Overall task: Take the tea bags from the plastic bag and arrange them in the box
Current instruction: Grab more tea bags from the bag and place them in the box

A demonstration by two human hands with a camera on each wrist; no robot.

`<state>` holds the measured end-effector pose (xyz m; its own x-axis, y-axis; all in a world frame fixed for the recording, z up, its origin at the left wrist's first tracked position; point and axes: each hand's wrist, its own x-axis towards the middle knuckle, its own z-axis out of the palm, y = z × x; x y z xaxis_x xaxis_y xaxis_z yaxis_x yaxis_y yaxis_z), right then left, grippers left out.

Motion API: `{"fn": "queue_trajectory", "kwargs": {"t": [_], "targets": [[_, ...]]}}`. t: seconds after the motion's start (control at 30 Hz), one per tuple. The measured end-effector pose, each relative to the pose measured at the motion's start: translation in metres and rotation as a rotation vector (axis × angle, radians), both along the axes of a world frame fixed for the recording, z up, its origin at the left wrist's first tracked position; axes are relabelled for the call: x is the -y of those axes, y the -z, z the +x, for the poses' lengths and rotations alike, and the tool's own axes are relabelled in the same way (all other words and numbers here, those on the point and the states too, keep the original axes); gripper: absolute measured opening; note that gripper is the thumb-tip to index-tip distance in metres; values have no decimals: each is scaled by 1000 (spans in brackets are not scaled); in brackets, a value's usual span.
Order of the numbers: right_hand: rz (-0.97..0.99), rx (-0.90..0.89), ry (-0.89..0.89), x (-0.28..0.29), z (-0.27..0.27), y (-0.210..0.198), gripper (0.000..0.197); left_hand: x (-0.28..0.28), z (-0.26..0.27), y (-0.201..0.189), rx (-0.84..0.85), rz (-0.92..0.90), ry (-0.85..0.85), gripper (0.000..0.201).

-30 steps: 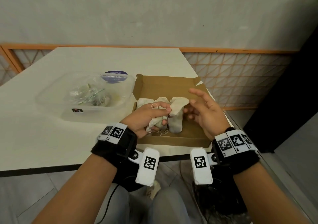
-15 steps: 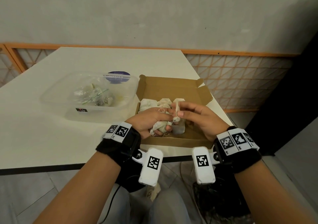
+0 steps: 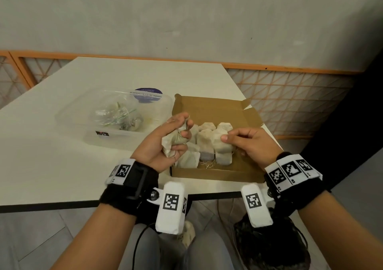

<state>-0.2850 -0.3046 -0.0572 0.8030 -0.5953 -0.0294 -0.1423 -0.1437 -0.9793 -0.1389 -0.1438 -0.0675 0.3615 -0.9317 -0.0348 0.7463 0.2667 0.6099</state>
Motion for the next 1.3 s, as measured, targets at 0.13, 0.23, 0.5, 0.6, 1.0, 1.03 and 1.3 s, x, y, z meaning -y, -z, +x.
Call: {"fn": "queue_trajectory", "kwargs": {"t": [0.13, 0.23, 0.5, 0.6, 1.0, 1.03, 1.3], "targets": [[70, -59, -62, -10, 3, -5, 4, -13, 10, 20, -210, -136, 73, 23], [159, -105, -82, -16, 8, -6, 4, -17, 17, 31, -281, -129, 23, 33], [51, -247, 10, -20, 20, 11, 11, -17, 23, 39, -198, 83, -81, 25], [-50, -269, 34, -19, 17, 15, 12, -15, 22, 42, -186, 144, -104, 9], [-481, -118, 297, -18, -7, -2, 11, -14, 21, 40, -193, 165, -134, 7], [-580, -210, 242, -19, -15, -5, 11, -14, 21, 41, -189, 167, -136, 7], [-920, -551, -47, -31, -24, 16, 28, -14, 20, 41, -164, 171, -118, 13]]}}
